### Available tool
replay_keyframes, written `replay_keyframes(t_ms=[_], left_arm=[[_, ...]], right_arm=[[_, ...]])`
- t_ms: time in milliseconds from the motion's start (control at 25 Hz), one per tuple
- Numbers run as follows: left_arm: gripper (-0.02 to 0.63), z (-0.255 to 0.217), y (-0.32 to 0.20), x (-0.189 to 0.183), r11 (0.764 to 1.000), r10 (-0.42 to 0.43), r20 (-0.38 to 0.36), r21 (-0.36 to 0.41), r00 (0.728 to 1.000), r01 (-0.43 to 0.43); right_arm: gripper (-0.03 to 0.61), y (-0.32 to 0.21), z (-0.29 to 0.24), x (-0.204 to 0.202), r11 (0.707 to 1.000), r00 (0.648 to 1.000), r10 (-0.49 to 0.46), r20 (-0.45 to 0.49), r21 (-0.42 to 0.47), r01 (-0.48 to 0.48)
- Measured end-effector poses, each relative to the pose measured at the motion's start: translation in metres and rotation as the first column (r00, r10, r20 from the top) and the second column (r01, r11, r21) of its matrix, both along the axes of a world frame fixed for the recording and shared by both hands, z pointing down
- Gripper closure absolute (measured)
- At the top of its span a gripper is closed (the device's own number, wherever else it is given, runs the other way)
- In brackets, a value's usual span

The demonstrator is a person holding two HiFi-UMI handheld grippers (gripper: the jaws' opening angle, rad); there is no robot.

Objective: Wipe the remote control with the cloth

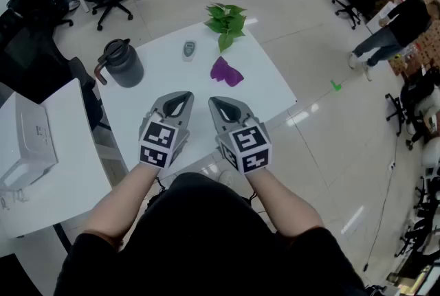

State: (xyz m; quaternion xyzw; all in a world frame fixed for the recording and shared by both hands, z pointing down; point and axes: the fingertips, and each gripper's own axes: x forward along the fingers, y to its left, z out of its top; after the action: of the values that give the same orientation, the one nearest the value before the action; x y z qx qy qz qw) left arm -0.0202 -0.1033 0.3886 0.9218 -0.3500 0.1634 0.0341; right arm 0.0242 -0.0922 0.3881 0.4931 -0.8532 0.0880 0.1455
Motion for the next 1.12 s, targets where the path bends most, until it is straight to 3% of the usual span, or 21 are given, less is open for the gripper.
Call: replay_keyframes(t_ms=[360,600,840,1000,1120], left_arm=[[0.611,0.01,-0.012,-0.048,0.999,0.021,-0.017,-0.043,1.0,-0.021],[0.611,0.02,-0.023,-0.06,0.996,0.022,-0.031,-0.085,0.999,-0.025],[0.602,0.043,-0.056,-0.061,0.99,-0.049,-0.016,-0.131,0.999,0.046],[0.57,0.056,-0.089,-0.045,0.983,-0.095,-0.008,-0.157,0.995,0.093],[0.505,0.073,-0.121,-0.032,0.967,-0.162,0.008,-0.198,0.987,0.16]], right_arm=[[0.561,0.002,0.002,-0.047,0.999,0.999,0.045,0.007,-0.013,-0.045],[0.561,0.001,0.012,-0.061,0.997,0.998,0.069,-0.003,-0.044,-0.069],[0.561,-0.017,0.032,-0.054,0.995,0.999,0.046,-0.012,-0.091,-0.047],[0.563,-0.044,0.047,-0.037,0.993,1.0,0.019,-0.014,-0.114,-0.02],[0.563,-0.068,0.06,-0.021,0.989,1.0,-0.022,-0.007,-0.144,0.021]])
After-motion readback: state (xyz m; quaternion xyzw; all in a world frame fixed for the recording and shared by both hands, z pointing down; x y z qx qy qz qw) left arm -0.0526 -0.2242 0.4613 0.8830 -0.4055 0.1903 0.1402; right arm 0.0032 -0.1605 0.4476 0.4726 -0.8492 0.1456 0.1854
